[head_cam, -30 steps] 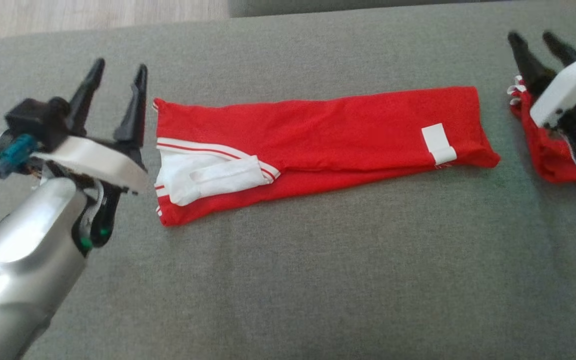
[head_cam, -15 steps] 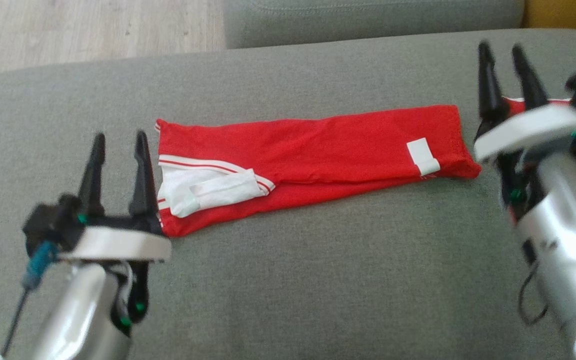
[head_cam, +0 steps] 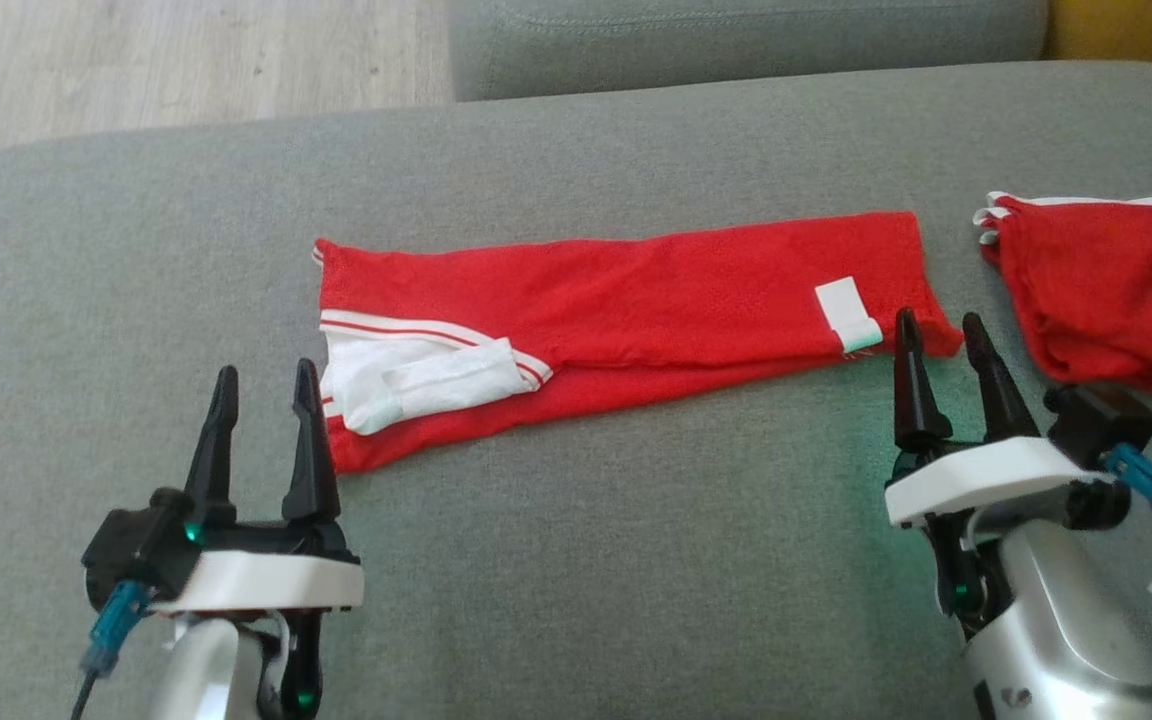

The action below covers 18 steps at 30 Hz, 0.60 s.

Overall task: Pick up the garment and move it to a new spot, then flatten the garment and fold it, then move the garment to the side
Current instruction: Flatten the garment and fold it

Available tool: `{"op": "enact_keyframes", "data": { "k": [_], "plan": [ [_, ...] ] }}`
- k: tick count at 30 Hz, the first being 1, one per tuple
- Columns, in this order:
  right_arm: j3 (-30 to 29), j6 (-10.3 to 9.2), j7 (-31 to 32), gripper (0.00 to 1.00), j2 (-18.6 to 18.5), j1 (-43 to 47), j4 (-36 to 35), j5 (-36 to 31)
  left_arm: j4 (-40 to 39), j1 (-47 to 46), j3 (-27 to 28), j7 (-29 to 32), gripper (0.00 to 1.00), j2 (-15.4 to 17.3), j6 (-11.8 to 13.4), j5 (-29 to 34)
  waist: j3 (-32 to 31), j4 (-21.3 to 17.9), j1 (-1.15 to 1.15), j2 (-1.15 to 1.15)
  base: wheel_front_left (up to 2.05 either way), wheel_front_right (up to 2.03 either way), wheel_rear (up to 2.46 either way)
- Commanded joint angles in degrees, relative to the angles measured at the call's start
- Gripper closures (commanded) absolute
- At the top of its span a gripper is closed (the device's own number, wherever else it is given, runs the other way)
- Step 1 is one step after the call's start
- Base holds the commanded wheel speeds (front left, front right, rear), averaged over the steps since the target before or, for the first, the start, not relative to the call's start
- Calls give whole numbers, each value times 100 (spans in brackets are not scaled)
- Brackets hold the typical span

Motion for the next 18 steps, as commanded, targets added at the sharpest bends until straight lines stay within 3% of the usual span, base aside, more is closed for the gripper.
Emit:
{"op": "enact_keyframes", "data": {
  "k": [1,8,18],
  "plan": [
    [97,12,-61,0,78,-263,-174,-76,-140,-252,258,-29,0,-1,-30,75,39,29,0,0,0,0,0],
    [-502,12,193,0,85,-739,278,-369,-67,-506,297,-29,0,-101,-199,252,299,192,0,0,0,0,0],
    [-1879,12,653,0,89,-1630,1867,-1219,-1,-813,118,-29,0,-124,-269,273,720,465,0,0,0,0,0]
  ]
}}
